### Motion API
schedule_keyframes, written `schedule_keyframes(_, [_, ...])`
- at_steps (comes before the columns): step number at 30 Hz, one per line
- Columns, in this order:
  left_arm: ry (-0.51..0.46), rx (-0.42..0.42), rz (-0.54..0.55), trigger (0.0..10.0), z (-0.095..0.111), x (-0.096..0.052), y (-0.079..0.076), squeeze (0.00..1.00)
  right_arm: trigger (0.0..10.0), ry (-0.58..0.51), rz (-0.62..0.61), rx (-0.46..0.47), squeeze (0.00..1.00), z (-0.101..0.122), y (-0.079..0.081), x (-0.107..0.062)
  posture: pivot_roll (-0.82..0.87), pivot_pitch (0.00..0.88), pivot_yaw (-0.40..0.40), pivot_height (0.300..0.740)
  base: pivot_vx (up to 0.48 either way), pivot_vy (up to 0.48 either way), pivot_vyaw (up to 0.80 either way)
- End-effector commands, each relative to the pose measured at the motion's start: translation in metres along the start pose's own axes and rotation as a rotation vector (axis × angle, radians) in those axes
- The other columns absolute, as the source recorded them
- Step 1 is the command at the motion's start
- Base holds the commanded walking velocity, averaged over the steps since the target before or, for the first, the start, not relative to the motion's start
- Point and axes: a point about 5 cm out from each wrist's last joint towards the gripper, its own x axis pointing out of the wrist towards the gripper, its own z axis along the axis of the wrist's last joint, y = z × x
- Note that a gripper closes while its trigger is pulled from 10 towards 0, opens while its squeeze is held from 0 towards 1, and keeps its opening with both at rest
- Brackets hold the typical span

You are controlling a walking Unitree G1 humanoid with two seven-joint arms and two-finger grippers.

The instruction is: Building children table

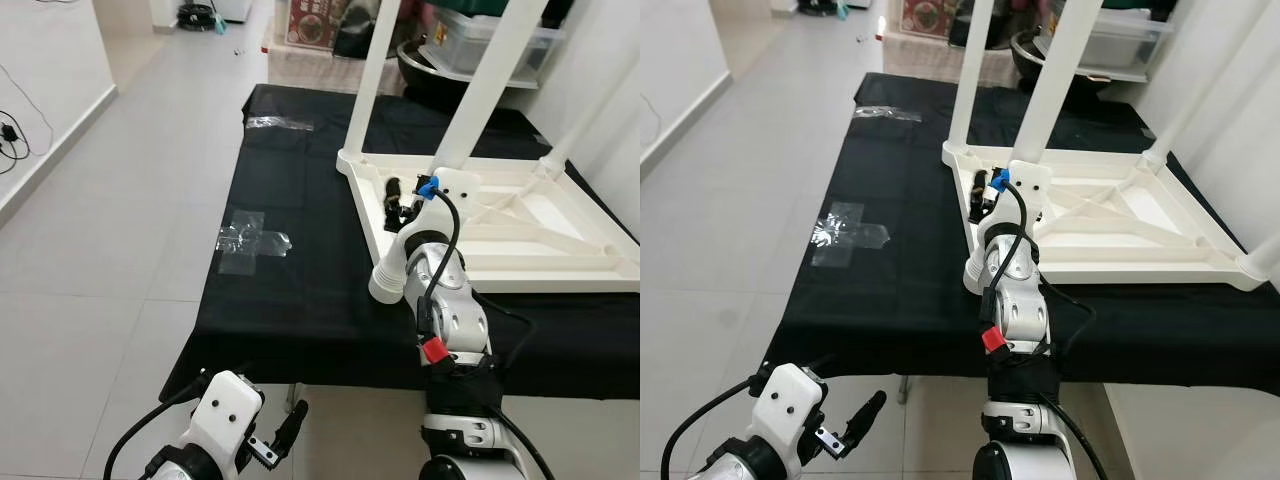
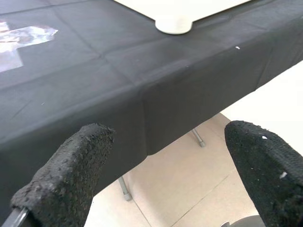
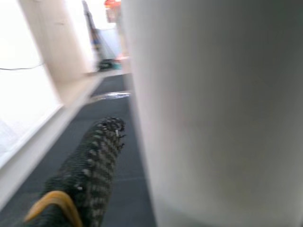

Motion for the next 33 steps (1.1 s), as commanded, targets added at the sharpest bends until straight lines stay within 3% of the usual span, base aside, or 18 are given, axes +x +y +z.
schedule_keyframes(1, [0.009, -0.013, -0.011, 10.0, -0.003, 0.0, -0.003, 0.0, 10.0, 0.014, 0.08, 0.047, 0.0, -0.002, 0.002, -0.001, 0.13, 0.12, -0.127, 0.74, 0.0, 0.0, 0.0])
schedule_keyframes(4, [0.007, -0.013, -0.014, 10.0, -0.003, 0.001, -0.003, 0.0, 10.0, -0.001, 0.402, -0.013, 0.0, 0.01, -0.026, 0.001, 0.12, 0.117, -0.131, 0.74, 0.0, 0.0, 0.0])
schedule_keyframes(5, [0.007, -0.013, -0.014, 10.0, -0.003, 0.001, -0.003, 0.0, 10.0, -0.001, 0.402, -0.013, 0.0, 0.01, -0.026, 0.001, 0.12, 0.117, -0.131, 0.74, 0.0, 0.0, 0.0])
schedule_keyframes(6, [0.007, -0.014, -0.015, 10.0, -0.003, 0.002, -0.003, 0.0, 10.0, 0.034, 0.509, -0.022, 0.0, 0.011, -0.033, 0.001, 0.12, 0.118, -0.131, 0.74, 0.0, 0.0, 0.0])
schedule_keyframes(7, [0.007, -0.014, -0.015, 10.0, -0.003, 0.002, -0.003, 0.0, 10.0, 0.034, 0.509, -0.022, 0.0, 0.011, -0.033, 0.001, 0.12, 0.118, -0.131, 0.74, 0.0, 0.0, 0.0])
schedule_keyframes(9, [0.005, -0.014, -0.014, 10.0, -0.002, 0.002, -0.003, 0.0, 10.0, 0.129, 0.737, -0.012, 0.0, 0.013, -0.039, -0.003, 0.13, 0.118, -0.135, 0.74, 0.0, 0.0, 0.0])
schedule_keyframes(10, [0.005, -0.014, -0.014, 10.0, -0.002, 0.002, -0.003, 0.0, 10.0, 0.129, 0.737, -0.012, 0.0, 0.013, -0.039, -0.003, 0.13, 0.118, -0.135, 0.74, 0.0, 0.0, 0.0])
schedule_keyframes(12, [0.004, -0.015, -0.011, 10.0, -0.002, 0.002, -0.004, 0.0, 10.0, 0.224, 0.982, 0.043, 0.0, 0.016, -0.037, -0.006, 0.14, 0.122, -0.143, 0.74, 0.0, 0.0, 0.0])
schedule_keyframes(17, [0.003, -0.015, -0.01, 10.0, -0.001, 0.001, -0.004, 0.0, 10.0, 0.279, 1.158, 0.047, 0.0, 0.015, -0.031, -0.007, 0.15, 0.127, -0.146, 0.74, 0.0, 0.0, 0.0])
schedule_keyframes(19, [0.004, -0.015, -0.008, 10.0, 0.0, -0.001, -0.005, 0.0, 10.0, 0.299, 1.257, 0.01, 0.0, 0.013, -0.017, -0.001, 0.17, 0.136, -0.154, 0.74, 0.0, 0.0, 0.0])
schedule_keyframes(23, [0.004, -0.014, -0.006, 10.0, 0.0, -0.001, -0.005, 0.0, 10.0, 0.3, 1.289, 0.002, 0.0, 0.013, -0.012, 0.001, 0.17, 0.137, -0.154, 0.74, 0.0, 0.0, 0.0])
schedule_keyframes(24, [0.005, -0.013, -0.007, 10.0, 0.0, -0.002, -0.005, 0.0, 8.7, 0.293, 1.326, -0.008, 0.0, 0.015, -0.008, 0.003, 0.17, 0.138, -0.153, 0.74, 0.0, 0.0, 0.0])
schedule_keyframes(25, [0.005, -0.013, -0.007, 10.0, 0.0, -0.002, -0.005, 0.0, 8.7, 0.293, 1.326, -0.008, 0.0, 0.015, -0.008, 0.003, 0.17, 0.138, -0.153, 0.74, 0.0, 0.0, 0.0])
schedule_keyframes(26, [0.006, -0.013, -0.009, 10.0, 0.0, -0.002, -0.005, 0.0, 0.0, 0.277, 1.347, 0.003, 0.0, 0.018, -0.004, 0.005, 0.17, 0.142, -0.153, 0.74, 0.0, 0.0, 0.0])
schedule_keyframes(31, [0.006, -0.014, -0.013, 10.0, 0.0, -0.002, -0.006, 0.0, 0.0, 0.231, 1.332, 0.006, 0.0, 0.021, -0.001, 0.008, 0.16, 0.143, -0.151, 0.74, 0.0, 0.0, 0.0])
schedule_keyframes(33, [0.006, -0.015, -0.018, 10.0, 0.0, -0.002, -0.006, 0.0, 0.0, 0.183, 1.217, 0.0, 0.0, 0.019, -0.002, 0.01, 0.16, 0.139, -0.148, 0.74, 0.0, 0.0, 0.0])
